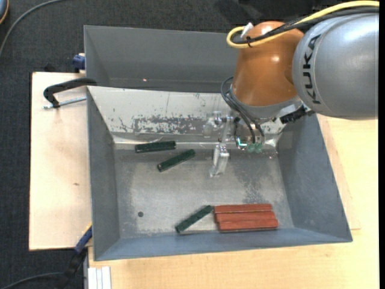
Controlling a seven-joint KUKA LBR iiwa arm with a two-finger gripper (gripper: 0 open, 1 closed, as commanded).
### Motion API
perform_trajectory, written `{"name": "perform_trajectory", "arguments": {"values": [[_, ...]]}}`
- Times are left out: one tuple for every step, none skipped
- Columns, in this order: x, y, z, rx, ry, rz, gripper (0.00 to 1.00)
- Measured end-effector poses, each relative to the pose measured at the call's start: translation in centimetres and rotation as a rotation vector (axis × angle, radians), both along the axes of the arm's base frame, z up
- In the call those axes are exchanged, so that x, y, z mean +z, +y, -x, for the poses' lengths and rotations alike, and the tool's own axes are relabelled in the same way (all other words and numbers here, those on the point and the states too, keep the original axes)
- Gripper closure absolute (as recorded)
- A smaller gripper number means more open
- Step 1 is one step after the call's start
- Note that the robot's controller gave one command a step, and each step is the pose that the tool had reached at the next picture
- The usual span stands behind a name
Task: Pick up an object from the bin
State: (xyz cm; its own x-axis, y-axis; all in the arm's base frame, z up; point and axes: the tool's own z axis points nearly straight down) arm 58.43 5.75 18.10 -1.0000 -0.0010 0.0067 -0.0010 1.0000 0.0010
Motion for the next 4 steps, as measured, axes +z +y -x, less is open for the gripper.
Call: {"name": "perform_trajectory", "arguments": {"values": [[-10.8, 1.9, -0.3, -0.087, -0.002, 0.000, 0.00], [-10.3, 1.9, -0.6, -0.087, -0.010, -0.001, 1.00], [-10.3, 1.8, -0.5, -0.088, -0.009, -0.001, 0.00], [-11.0, 6.0, 5.2, -0.024, -0.007, -0.002, 0.00]]}}
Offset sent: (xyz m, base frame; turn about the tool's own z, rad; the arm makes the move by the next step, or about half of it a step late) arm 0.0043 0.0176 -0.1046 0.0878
